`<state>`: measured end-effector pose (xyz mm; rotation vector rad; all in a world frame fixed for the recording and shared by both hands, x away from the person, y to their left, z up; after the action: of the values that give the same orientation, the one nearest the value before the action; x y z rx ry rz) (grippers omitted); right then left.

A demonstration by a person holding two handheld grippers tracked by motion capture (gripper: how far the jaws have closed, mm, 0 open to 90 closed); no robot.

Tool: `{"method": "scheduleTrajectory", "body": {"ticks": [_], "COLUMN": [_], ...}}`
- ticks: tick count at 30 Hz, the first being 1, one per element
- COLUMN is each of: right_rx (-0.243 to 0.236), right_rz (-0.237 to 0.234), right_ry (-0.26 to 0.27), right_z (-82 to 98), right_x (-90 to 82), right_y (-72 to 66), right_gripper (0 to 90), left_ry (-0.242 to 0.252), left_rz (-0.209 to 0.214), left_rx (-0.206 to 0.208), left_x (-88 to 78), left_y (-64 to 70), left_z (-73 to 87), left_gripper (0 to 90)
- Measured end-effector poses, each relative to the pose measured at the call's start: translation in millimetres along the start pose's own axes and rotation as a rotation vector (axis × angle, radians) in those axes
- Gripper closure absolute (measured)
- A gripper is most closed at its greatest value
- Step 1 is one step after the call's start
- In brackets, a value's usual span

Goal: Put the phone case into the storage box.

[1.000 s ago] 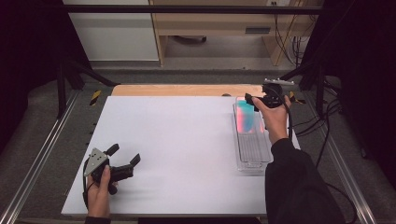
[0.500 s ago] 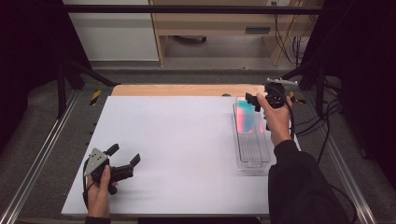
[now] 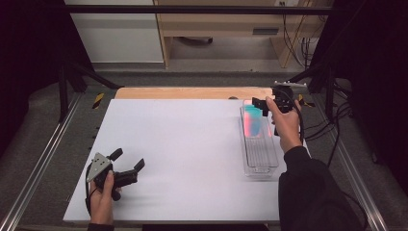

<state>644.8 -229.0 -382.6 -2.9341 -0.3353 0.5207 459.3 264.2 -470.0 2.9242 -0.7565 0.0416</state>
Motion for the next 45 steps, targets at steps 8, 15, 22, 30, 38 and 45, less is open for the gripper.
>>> {"method": "scheduleTrajectory", "body": {"ticks": [8,15,22,30,38,45], "right_rx": [-0.004,-0.024,-0.043,-0.06,-0.068,-0.076], "right_rz": [-0.008,-0.02,-0.033,-0.05,-0.061,-0.075], "right_ry": [-0.022,-0.031,-0.042,-0.042,-0.045,-0.046], "right_z": [-0.2,-0.6,-0.7,1.3,2.8,3.1], "right_x": [-3.6,-8.3,-14.2,-20.9,-26.2,-32.4], "right_y": [-4.2,-10.4,-16.9,-23.2,-27.5,-31.8], "right_gripper": [5.7,5.7,5.6,5.6,5.6,5.4], "left_ry": [-0.002,-0.002,-0.003,-0.002,-0.002,-0.005], "left_rz": [0.001,0.003,0.005,0.004,0.002,0.002], "left_rx": [0.002,0.002,0.004,0.004,0.005,0.007], "left_x": [0.1,0.4,0.4,0.4,-0.4,-0.3], "left_y": [0.3,0.7,1.1,1.3,0.9,1.2], "left_z": [0.1,0.2,0.3,0.2,-0.2,0.2], "left_gripper": [1.6,1.6,1.6,1.6,1.6,1.6]}}
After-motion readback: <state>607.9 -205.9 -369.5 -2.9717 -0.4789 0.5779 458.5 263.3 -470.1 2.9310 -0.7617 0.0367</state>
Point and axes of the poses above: each handheld gripper's, and its own axes: x roughly forward along the jaws, z roughly out of its underside, y roughly to its right, the point moved 4 cm from there along x, roughly forward along the jaws, and after that the axes turned 15 degrees about y, right-handed, at the moved point
